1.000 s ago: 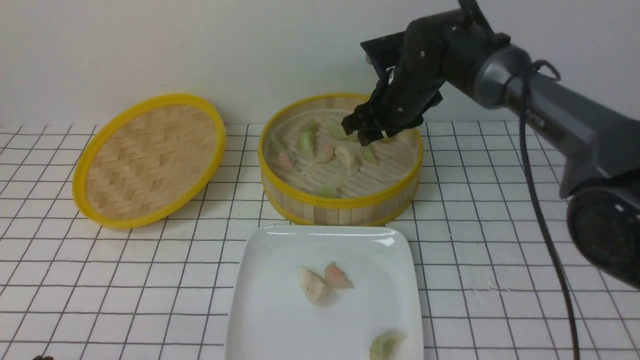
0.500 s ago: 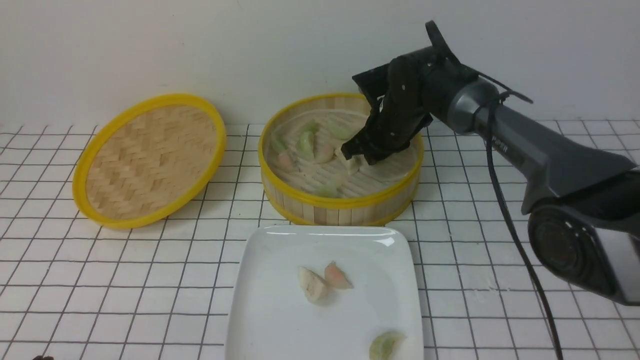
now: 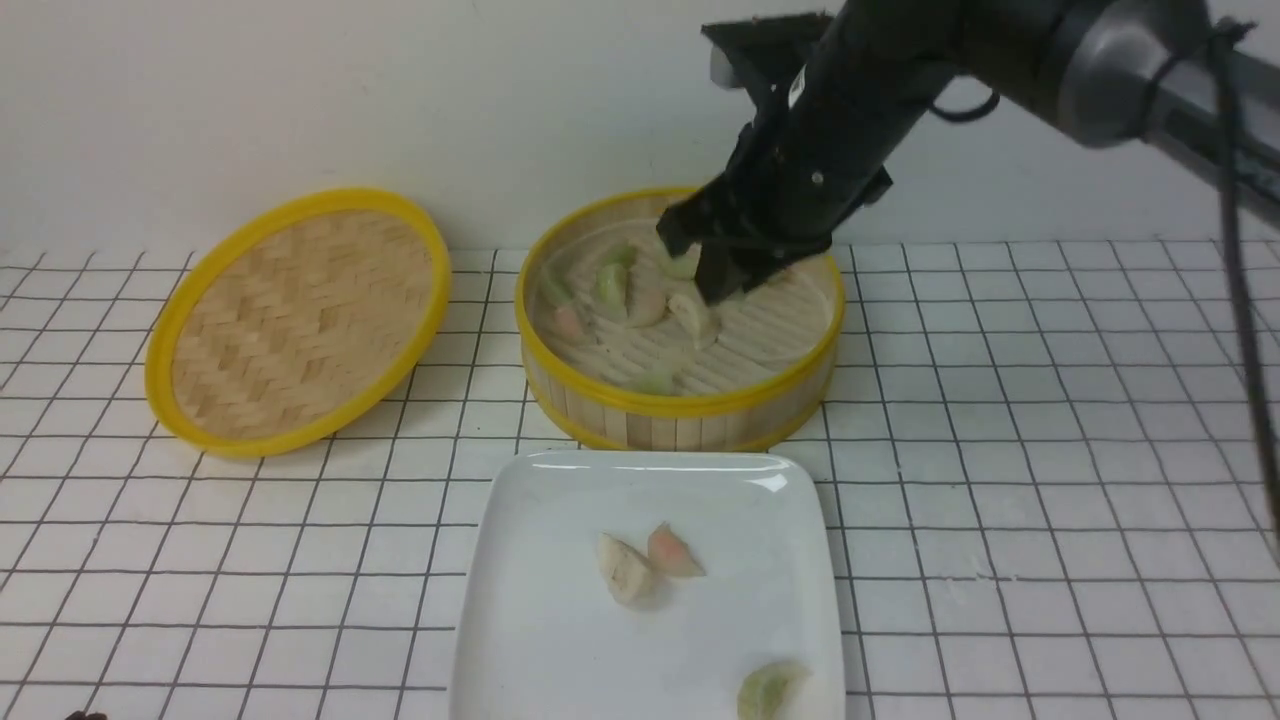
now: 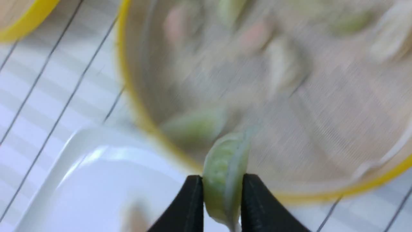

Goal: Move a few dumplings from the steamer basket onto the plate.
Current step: Use the right arm to put the dumpling into the plate, then use the right arm to grab a dumpling from inside the steamer

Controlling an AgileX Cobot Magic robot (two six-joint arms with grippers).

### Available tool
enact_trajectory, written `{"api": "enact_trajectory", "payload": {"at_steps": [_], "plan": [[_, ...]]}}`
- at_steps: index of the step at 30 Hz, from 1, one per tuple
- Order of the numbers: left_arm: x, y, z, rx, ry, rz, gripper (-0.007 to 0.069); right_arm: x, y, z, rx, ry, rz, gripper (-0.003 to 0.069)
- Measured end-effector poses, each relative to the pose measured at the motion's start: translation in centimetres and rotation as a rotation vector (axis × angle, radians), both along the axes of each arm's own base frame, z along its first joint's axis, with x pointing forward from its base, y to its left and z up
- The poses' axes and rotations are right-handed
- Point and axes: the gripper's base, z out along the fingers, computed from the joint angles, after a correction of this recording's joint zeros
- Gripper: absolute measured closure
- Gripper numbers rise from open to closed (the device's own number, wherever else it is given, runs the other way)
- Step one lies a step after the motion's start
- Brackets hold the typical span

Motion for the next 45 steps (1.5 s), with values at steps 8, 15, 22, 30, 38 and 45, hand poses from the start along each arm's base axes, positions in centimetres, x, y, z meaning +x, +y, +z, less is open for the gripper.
{"api": "enact_trajectory", "payload": {"at_steps": [8,15,22,30,38,45], "plan": [[0.0,0.0,0.0,0.000,0.000,0.000,0.0631,-6.0,2.4,-7.1,-0.154,0.225,0.133,0.0433],[0.0,0.0,0.0,0.000,0.000,0.000,0.0631,-4.7,2.5,-7.8,-0.153,0.159,0.119,0.0225],[0.0,0.0,0.0,0.000,0.000,0.000,0.0631,1.3,1.5,-3.6,-0.064,-0.118,0.016,0.0185],[0.0,0.0,0.0,0.000,0.000,0.000,0.0631,8.3,2.0,-6.0,-0.037,-0.214,-0.035,0.0184],[0.0,0.0,0.0,0.000,0.000,0.000,0.0631,11.1,2.6,-12.3,-0.104,-0.192,-0.033,0.0197],[0.0,0.0,0.0,0.000,0.000,0.000,0.0631,10.8,2.2,-12.2,-0.142,-0.150,-0.040,0.0440]]}}
